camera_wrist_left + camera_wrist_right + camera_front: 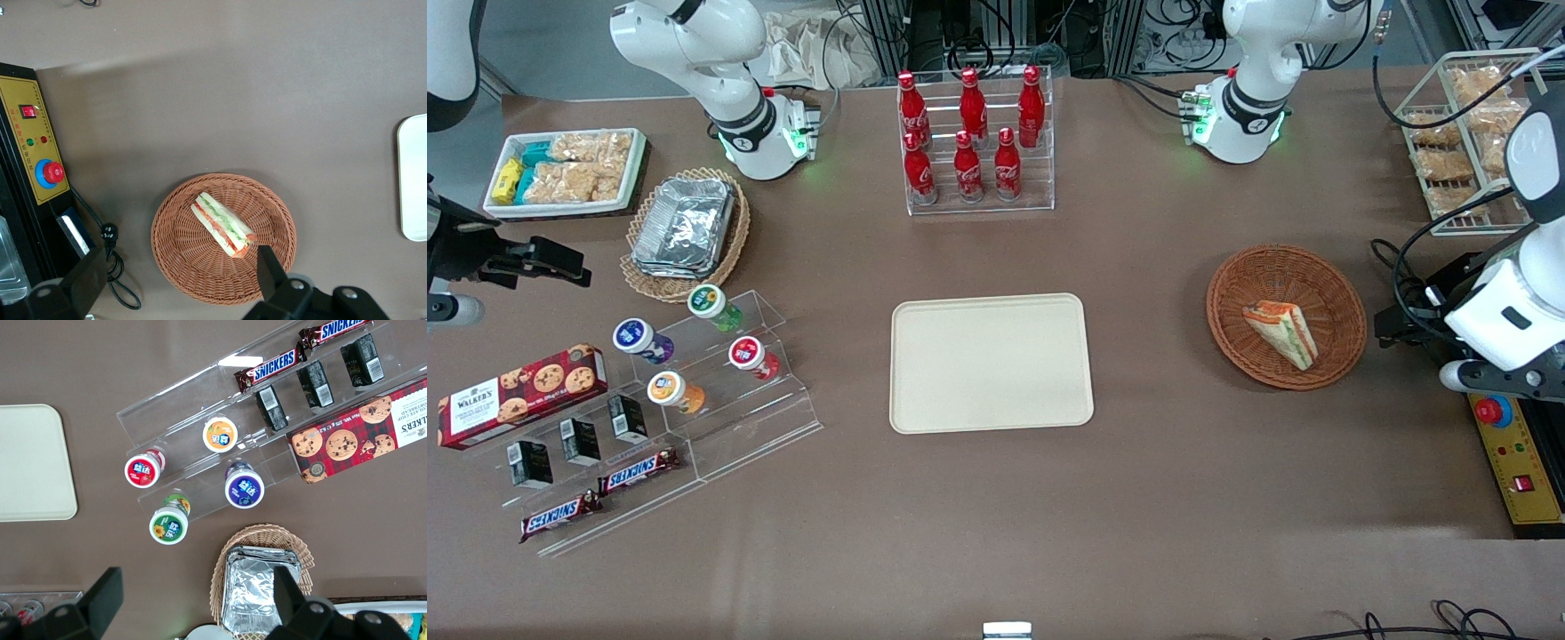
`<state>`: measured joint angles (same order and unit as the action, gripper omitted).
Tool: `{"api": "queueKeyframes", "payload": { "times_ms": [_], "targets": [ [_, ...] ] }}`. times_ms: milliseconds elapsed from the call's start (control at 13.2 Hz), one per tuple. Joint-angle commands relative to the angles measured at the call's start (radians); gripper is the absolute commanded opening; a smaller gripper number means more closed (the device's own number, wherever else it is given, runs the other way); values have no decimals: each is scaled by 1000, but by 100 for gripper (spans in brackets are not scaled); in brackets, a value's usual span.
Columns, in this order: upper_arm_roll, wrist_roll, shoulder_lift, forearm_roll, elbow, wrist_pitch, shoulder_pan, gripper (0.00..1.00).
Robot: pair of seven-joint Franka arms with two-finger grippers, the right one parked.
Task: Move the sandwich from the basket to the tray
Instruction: 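Move the left gripper down over the wrapped sandwich in the wicker basket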
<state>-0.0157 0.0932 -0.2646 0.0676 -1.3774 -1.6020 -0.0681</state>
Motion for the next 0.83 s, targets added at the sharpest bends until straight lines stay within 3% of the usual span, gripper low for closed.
{"api": "queueKeyframes", "payload": {
  "times_ms": [0,228,379,531,759],
  "targets": [
    [0,-4,-27,14,32,-10,-1,100],
    [-3,-15,-27,-3,29,-7,8,100],
    [-9,-238,-24,-78,-8,-30,16,100],
    [-9,-514,-16,-84,-63,-79,19,100],
    [-7,-763,21,-65,-227,-192,10,100]
  ]
}}
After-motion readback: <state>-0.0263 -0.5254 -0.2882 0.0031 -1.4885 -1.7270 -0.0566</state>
